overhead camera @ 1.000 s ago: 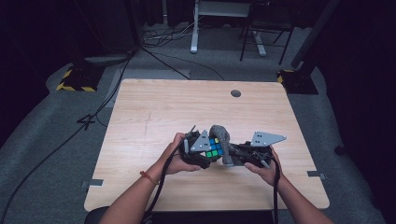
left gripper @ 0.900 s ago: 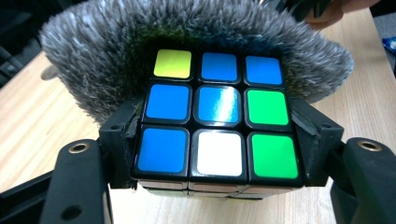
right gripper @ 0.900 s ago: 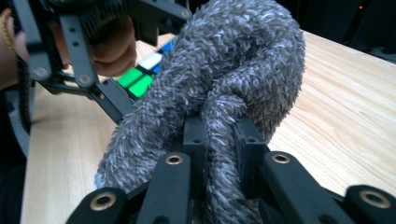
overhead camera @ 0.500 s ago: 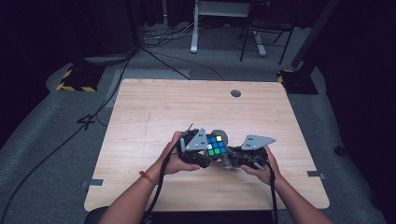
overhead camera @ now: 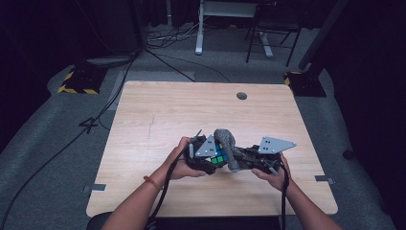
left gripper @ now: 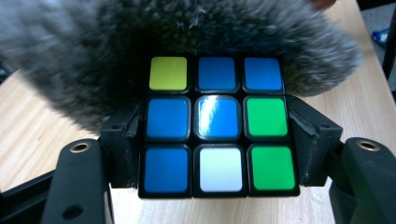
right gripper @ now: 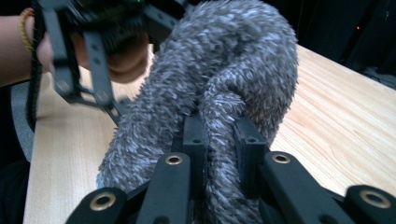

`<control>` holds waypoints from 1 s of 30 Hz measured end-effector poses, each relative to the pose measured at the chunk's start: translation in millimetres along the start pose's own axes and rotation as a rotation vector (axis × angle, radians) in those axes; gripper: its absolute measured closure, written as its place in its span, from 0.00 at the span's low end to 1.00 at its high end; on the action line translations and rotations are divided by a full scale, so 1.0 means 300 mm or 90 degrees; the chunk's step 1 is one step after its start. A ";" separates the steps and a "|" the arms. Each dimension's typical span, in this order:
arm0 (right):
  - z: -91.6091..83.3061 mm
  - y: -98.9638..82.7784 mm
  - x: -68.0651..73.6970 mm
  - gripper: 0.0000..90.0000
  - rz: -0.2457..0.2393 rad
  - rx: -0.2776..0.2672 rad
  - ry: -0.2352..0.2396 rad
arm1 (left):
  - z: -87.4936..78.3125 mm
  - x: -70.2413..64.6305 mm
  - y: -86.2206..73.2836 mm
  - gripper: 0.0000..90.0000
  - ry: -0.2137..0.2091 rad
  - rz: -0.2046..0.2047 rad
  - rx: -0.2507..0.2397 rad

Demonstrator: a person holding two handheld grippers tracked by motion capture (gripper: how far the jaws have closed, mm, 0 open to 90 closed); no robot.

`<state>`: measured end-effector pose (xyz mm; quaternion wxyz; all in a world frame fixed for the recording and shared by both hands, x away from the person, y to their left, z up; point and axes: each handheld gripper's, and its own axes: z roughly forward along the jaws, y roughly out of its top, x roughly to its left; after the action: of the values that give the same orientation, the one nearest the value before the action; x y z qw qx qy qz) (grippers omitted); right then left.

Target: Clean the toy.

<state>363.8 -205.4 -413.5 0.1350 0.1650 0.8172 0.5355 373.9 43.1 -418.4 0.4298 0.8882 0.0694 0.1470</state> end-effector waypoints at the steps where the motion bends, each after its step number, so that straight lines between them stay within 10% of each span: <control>1: 0.000 0.001 0.003 0.87 -0.002 -0.001 0.002 | 0.006 -0.004 0.000 0.36 0.003 0.002 0.004; 17: 0.055 -0.055 -0.045 0.87 0.019 0.118 -0.012 | -0.047 0.019 0.007 0.37 0.009 -0.025 -0.049; 30: 0.012 -0.002 -0.007 0.87 0.002 0.038 -0.005 | -0.005 0.015 -0.006 0.37 -0.002 -0.022 -0.016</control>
<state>367.1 -203.4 -415.3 0.1324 0.1727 0.8318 0.5107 377.7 46.4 -418.0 0.4432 0.8817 0.0820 0.1392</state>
